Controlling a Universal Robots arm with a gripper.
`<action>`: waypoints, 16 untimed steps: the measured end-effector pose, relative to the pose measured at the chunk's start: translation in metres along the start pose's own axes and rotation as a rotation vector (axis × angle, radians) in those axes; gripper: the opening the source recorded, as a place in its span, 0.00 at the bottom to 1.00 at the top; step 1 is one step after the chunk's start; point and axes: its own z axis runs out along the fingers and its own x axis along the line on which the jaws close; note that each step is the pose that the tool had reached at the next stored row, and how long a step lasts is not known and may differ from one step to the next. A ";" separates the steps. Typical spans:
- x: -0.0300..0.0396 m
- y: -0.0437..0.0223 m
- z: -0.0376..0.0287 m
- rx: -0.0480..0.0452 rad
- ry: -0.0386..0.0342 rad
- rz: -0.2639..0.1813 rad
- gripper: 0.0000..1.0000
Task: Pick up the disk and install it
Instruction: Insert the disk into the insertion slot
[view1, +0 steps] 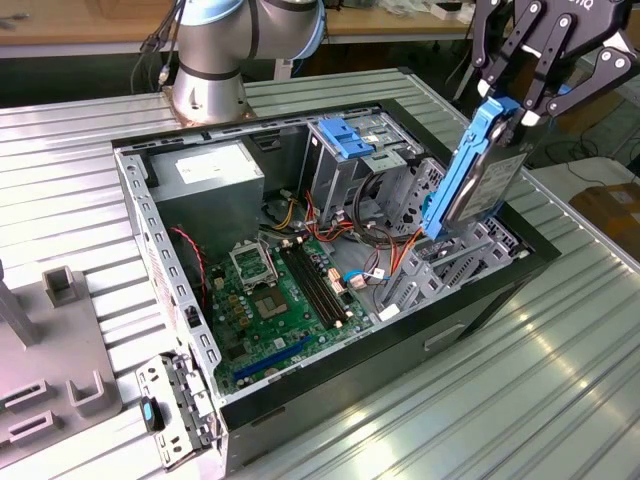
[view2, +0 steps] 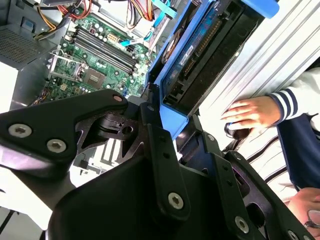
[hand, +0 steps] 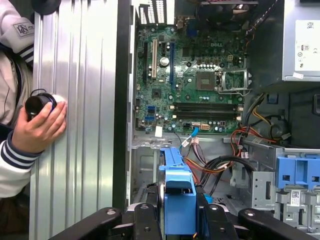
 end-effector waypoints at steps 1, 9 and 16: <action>0.0002 0.0000 0.0003 -0.0001 0.0001 0.000 0.37; 0.0012 -0.0020 0.0083 0.0000 0.0001 0.000 0.37; 0.0036 -0.0075 0.0209 -0.0008 -0.0002 0.013 0.37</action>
